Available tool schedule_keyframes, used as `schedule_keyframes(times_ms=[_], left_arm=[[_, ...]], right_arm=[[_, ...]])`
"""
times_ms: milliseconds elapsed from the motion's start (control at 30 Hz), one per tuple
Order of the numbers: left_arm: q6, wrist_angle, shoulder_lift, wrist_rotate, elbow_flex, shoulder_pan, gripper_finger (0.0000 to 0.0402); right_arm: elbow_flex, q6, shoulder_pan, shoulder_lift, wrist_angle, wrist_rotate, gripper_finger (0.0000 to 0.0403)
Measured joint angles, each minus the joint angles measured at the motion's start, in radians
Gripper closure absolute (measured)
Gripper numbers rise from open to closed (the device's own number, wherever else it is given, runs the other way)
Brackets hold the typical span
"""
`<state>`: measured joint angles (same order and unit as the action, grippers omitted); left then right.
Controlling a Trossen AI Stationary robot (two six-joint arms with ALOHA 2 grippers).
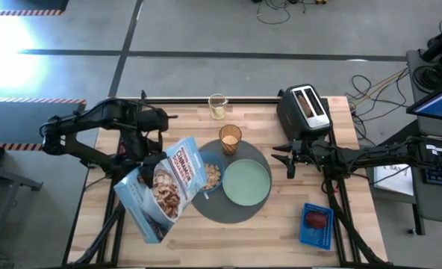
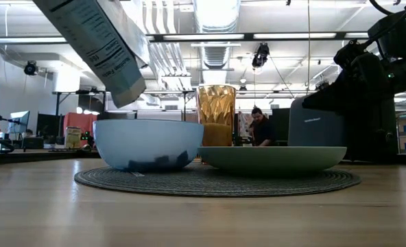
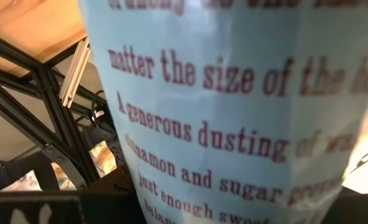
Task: Arrange a breakfast setting
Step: Pour the cereal from the cereal box into a blue bowl
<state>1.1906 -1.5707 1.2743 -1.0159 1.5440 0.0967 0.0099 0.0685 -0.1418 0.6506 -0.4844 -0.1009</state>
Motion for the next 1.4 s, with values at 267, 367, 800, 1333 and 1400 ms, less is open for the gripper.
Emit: schedule_keyframes(times_ms=[267, 367, 800, 1333, 1400], left_arm=[[-0.002, 0.0, 0.0, -0.001, 0.0, 0.004, 0.0209], [-0.003, 0.0, 0.0, -0.001, 0.0, 0.005, 0.0209], [-0.006, 0.0, 0.0, -0.001, 0.0, 0.005, 0.0209], [-0.003, 0.0, 0.002, -0.001, -0.002, 0.017, 0.0209], [-0.003, 0.0, 0.006, -0.002, -0.002, 0.017, 0.0209]], right_arm=[[0.0, 0.001, 0.0, 0.0, 0.0, 0.0, 0.0268], [0.0, 0.0, 0.0, 0.0, 0.0, 0.0, 0.0268], [0.0, 0.001, 0.0, 0.0, 0.0, 0.0, 0.0268], [0.0, 0.0, 0.0, 0.0, 0.0, 0.0, 0.0268], [0.0, 0.001, 0.0, 0.0, 0.0, 0.0, 0.0268]])
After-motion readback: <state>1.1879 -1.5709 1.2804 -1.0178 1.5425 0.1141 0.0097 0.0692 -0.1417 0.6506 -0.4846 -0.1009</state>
